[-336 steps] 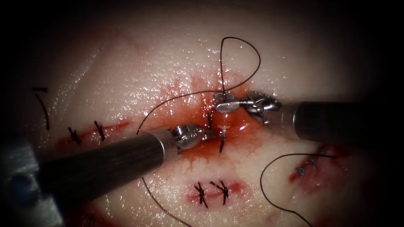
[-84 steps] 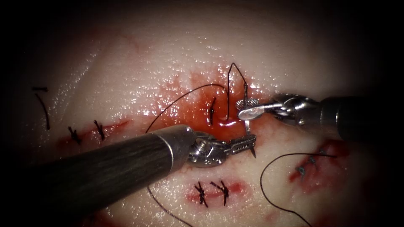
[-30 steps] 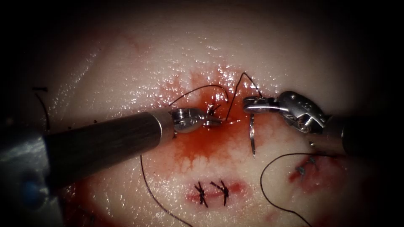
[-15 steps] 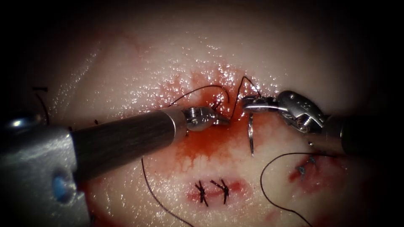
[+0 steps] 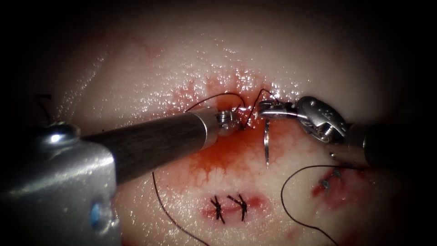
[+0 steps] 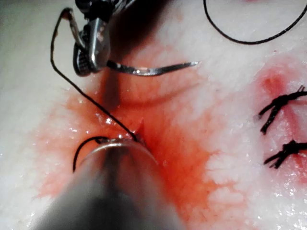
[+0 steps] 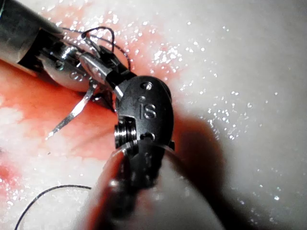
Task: Wound Closure
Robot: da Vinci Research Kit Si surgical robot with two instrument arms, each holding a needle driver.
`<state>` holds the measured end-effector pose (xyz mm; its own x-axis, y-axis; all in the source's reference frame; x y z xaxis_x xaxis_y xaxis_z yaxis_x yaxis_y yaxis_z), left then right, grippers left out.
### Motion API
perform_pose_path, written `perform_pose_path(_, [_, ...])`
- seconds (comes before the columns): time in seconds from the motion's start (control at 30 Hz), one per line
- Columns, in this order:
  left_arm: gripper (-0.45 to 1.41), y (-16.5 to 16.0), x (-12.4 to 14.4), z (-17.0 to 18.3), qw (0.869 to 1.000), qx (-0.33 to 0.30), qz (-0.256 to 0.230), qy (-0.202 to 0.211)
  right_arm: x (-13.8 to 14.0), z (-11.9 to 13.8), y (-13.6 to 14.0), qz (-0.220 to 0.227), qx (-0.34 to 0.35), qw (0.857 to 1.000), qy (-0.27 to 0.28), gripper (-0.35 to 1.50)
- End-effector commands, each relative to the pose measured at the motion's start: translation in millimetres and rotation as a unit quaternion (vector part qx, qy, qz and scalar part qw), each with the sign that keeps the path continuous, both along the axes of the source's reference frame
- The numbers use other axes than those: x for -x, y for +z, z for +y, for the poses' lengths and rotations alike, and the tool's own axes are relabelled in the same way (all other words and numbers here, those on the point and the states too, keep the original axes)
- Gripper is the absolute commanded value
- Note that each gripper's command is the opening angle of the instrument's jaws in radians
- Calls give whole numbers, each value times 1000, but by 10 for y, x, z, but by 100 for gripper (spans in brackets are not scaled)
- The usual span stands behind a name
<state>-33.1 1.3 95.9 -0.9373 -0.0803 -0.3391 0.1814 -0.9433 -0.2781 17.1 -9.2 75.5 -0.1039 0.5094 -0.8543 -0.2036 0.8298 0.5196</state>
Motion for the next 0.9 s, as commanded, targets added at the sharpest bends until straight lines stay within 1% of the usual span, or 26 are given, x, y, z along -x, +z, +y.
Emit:
perform_pose_path(0.03, [-13, 6, 3, -1, 1000, -1, 3, 4, -6, 1, 9, 0, 8, 1000, 3, -35])
perform_pose_path(0.07, [-13, 6, 3, -1, 1000, -1, 3, 4, -6, 1, 9, 0, 8, 1000, 3, -35])
perform_pose_path(0.1, [5, 4, -2, -4, 1000, -7, 13, 17, -6, 8, 15, 3, 33, 999, 15, -35])
perform_pose_path(0.17, [14, 1, -5, -5, 1000, -15, 9, 19, -8, 11, 19, 1, 52, 998, 20, -35])
perform_pose_path(0.3, [41, -6, -9, -11, 999, -33, -3, 23, -23, 17, 35, 9, 134, 991, 25, -35])
perform_pose_path(0.33, [41, -6, -9, -11, 999, -33, -3, 23, -23, 17, 35, 9, 134, 991, 25, -35])
perform_pose_path(0.37, [49, -7, -10, -12, 999, -34, -5, 24, -28, 17, 40, 2, 152, 988, 22, -35])
perform_pose_path(0.4, [66, -8, -10, -12, 999, -35, -8, 23, -32, 17, 46, -4, 168, 986, 18, -35])
perform_pose_path(0.5, [76, -8, -11, -11, 999, -32, -13, 23, -37, 16, 53, -12, 194, 981, 14, -35])
perform_pose_path(0.57, [76, -9, -11, -11, 999, -32, -15, 18, -39, 15, 58, -16, 210, 978, 14, -35])
perform_pose_path(0.63, [71, -9, -11, -11, 999, -32, -16, 10, -38, 13, 64, -20, 230, 973, 15, -35])
perform_pose_path(0.77, [71, -8, -11, -9, 999, -38, -25, 1, -38, 11, 70, -24, 253, 967, 21, -35])
perform_pose_path(0.9, [69, -8, -12, -8, 999, -40, -33, -5, -41, 11, 67, -25, 266, 963, 34, -35])
